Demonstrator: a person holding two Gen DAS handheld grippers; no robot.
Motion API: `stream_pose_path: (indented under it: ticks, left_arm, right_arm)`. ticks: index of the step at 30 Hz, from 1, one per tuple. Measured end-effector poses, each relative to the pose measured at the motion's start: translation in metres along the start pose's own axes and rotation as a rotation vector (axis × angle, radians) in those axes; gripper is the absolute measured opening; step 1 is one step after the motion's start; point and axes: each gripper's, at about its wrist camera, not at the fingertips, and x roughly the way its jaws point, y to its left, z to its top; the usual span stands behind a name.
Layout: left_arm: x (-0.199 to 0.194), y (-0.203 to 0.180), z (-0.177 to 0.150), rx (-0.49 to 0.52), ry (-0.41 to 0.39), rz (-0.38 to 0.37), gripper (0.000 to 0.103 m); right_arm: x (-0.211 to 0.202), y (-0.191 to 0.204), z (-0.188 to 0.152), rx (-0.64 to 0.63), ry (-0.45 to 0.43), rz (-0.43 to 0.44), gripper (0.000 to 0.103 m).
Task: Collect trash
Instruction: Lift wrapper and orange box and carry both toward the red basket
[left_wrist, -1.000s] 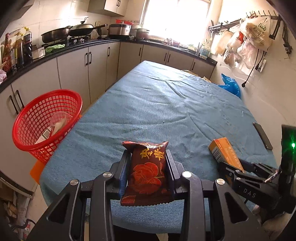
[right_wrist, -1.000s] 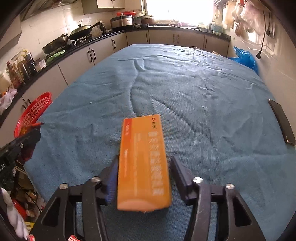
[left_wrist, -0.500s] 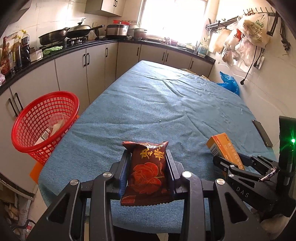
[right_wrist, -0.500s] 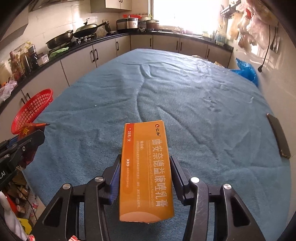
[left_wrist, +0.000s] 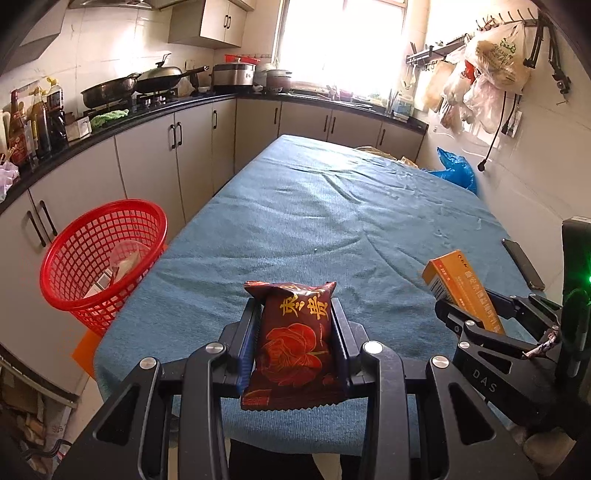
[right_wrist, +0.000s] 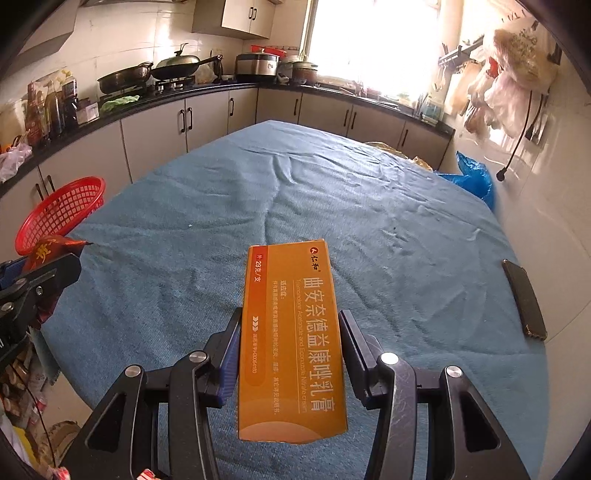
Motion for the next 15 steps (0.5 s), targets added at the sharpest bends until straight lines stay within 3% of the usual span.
stream_pose_path:
  ticks: [15]
  left_arm:
    - [-0.0064,-0.0030,-0.0015,0.009,-0.019,0.034,0.034]
  right_arm:
    - [-0.0044,-0.0001,-0.0019,0.006,-0.002,0.005,0.053]
